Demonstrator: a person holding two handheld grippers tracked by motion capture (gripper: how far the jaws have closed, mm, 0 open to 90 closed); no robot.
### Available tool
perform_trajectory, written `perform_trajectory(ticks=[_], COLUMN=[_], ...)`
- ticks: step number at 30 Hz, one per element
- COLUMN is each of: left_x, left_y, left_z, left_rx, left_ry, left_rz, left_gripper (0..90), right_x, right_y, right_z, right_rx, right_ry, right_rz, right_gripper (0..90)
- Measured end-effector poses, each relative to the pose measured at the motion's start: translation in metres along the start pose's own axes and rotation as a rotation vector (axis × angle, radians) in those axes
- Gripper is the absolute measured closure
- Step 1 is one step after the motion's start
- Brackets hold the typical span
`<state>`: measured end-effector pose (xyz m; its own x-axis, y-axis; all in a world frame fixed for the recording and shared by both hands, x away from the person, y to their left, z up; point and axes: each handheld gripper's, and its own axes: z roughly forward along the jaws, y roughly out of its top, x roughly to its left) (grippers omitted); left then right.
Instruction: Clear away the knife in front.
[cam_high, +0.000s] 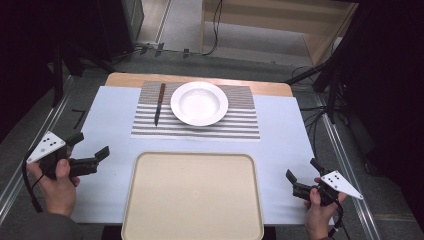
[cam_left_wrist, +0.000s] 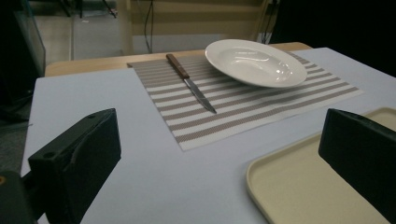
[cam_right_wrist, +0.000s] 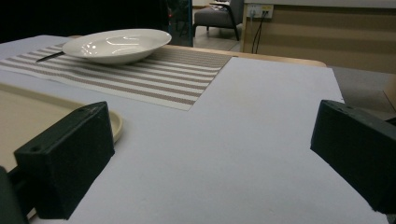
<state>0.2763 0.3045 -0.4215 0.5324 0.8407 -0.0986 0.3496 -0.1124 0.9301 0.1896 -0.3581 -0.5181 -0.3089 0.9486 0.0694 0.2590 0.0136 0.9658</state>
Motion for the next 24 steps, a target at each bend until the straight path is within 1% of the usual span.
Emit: perform_trajectory(ticks=[3, 4, 5, 6, 7, 8, 9, 10, 11, 13, 15, 16, 17, 18, 19, 21, 22, 24], left_x=[-0.003, -0.003, -0.003, -0.003, -0.003, -0.002, -0.001, -0.001, -0.001, -0.001, -0.001, -0.001, 0.0, 0.0, 0.002, 0.004, 0.007, 0.01], left_y=[0.01, 0.01, 0.016, 0.019, 0.019, 0.021, 0.025, 0.025, 0.029, 0.033, 0.036, 0.036, 0.04, 0.04, 0.043, 0.044, 0.046, 0.049], left_z=[0.008, 0.008, 0.015, 0.019, 0.019, 0.023, 0.031, 0.031, 0.037, 0.044, 0.05, 0.05, 0.055, 0.055, 0.061, 0.064, 0.069, 0.074], left_rx=[0.009, 0.009, 0.024, 0.035, 0.035, 0.04, 0.048, 0.048, 0.053, 0.057, 0.06, 0.06, 0.067, 0.067, 0.079, 0.084, 0.081, 0.089], left_ry=[-0.008, -0.008, -0.004, -0.005, -0.005, -0.009, -0.012, -0.012, -0.019, -0.022, -0.03, -0.03, -0.031, -0.031, -0.03, -0.028, -0.035, -0.033], left_rz=[0.015, 0.015, 0.02, 0.02, 0.02, 0.02, 0.017, 0.017, 0.015, 0.02, 0.024, 0.024, 0.024, 0.024, 0.027, 0.026, 0.012, 0.01], left_gripper=[0.0, 0.0, 0.0, 0.0, 0.0, 0.0, 0.0, 0.0, 0.0, 0.0, 0.0, 0.0, 0.0, 0.0, 0.0, 0.0, 0.0, 0.0], right_x=[0.0, 0.0, 0.0, 0.0, 0.0, 0.0, 0.0, 0.0, -0.001, -0.001, -0.001, -0.001, -0.001, -0.001, -0.001, -0.001, -0.001, -0.001], right_y=[0.0, 0.0, 0.0, 0.0, 0.0, 0.0, 0.0, 0.0, 0.0, 0.0, 0.0, 0.0, 0.0, 0.0, 0.0, 0.0, 0.0, 0.0], right_z=[0.0, 0.0, 0.0, 0.0, 0.0, 0.0, 0.0, 0.0, 0.0, 0.0, 0.0, 0.0, 0.0, 0.0, 0.0, 0.0, 0.0, 0.0], right_rx=[0.001, 0.001, 0.0, 0.0, 0.0, -0.001, -0.002, -0.002, -0.003, -0.003, -0.004, -0.004, -0.005, -0.005, -0.004, -0.006, -0.007, -0.008], right_ry=[0.001, 0.001, 0.0, 0.001, 0.001, 0.002, 0.005, 0.006, 0.005, 0.006, 0.006, 0.006, 0.007, 0.007, 0.007, 0.008, 0.008, 0.008], right_rz=[0.0, -0.001, -0.001, -0.001, -0.001, -0.001, 0.001, 0.001, -0.001, -0.002, -0.001, -0.001, -0.002, -0.002, -0.004, -0.001, -0.001, -0.001], right_gripper=[0.0, 0.0, 0.0, 0.0, 0.0, 0.0, 0.0, 0.0, 0.0, 0.0, 0.0, 0.0, 0.0, 0.0, 0.0, 0.0, 0.0, 0.0])
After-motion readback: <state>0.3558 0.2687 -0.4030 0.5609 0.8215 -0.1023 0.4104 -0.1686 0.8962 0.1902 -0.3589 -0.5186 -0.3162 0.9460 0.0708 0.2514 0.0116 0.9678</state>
